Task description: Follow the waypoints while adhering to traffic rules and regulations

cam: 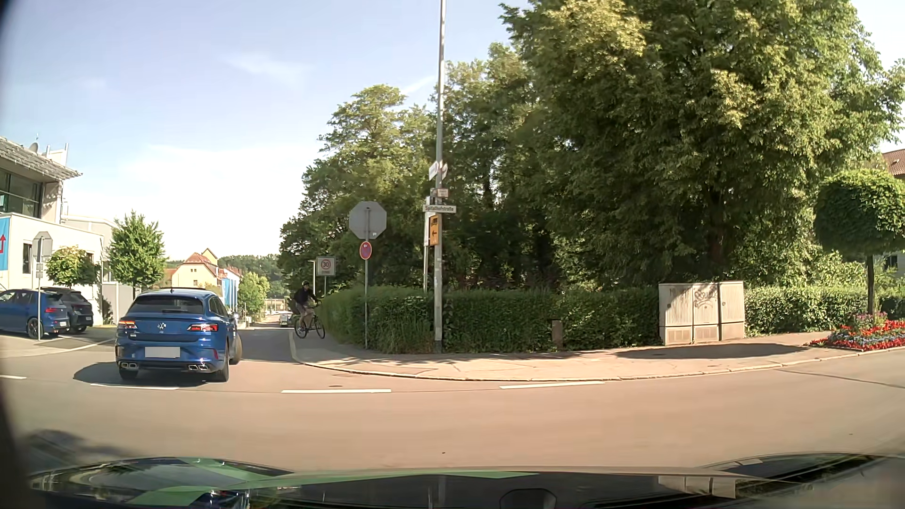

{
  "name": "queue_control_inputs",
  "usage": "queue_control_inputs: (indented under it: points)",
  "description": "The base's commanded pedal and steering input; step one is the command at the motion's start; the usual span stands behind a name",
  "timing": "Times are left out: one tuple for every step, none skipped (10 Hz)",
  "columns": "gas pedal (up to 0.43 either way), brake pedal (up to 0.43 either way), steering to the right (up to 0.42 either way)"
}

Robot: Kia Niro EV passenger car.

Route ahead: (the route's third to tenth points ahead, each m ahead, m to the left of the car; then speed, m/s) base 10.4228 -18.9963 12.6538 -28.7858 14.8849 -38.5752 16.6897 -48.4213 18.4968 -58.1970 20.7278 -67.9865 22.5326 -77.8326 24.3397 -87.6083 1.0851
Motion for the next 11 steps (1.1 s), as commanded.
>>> queue_control_inputs:
  points:
    - [0.0,0.055,0.222]
    - [0.0,0.055,0.225]
    - [0.0,0.049,0.235]
    - [0.0,0.006,0.241]
    - [0.0,0.0,0.241]
    - [0.0,0.0,0.242]
    - [0.0,0.0,0.246]
    - [0.0,0.0,0.26]
    - [0.0,0.0,0.287]
    - [0.0,0.0,0.316]
    - [0.0,0.0,0.358]
